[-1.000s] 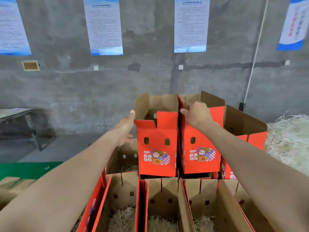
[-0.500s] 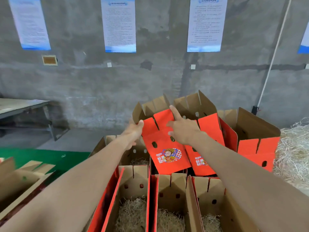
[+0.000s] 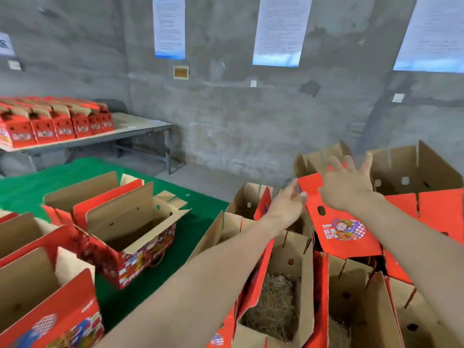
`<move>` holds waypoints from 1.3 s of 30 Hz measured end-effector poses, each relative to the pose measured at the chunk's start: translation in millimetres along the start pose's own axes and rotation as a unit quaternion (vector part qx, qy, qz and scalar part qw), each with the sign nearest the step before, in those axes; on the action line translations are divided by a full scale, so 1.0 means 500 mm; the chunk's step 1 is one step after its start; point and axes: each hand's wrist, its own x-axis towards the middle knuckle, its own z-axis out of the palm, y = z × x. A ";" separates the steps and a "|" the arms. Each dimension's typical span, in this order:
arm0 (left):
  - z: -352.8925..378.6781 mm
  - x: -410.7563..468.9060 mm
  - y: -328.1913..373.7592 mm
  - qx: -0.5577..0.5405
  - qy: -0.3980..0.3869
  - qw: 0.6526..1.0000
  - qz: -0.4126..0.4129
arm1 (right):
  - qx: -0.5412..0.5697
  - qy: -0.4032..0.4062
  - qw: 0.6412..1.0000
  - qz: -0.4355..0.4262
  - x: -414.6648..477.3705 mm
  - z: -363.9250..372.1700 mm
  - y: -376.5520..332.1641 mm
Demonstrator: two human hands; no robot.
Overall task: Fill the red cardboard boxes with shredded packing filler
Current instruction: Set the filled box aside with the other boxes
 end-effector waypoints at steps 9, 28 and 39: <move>-0.420 -0.308 -0.218 -0.019 0.380 0.925 -0.007 | 0.273 0.117 0.934 -0.201 -0.144 -0.066 -0.223; -0.531 -0.715 -0.291 0.595 -0.056 0.787 -0.150 | 0.433 -0.034 0.859 -0.271 -0.355 -0.073 -0.623; -0.593 -0.595 -0.375 0.568 0.078 0.794 -0.203 | 0.370 -0.179 0.881 -0.234 -0.462 0.071 -0.507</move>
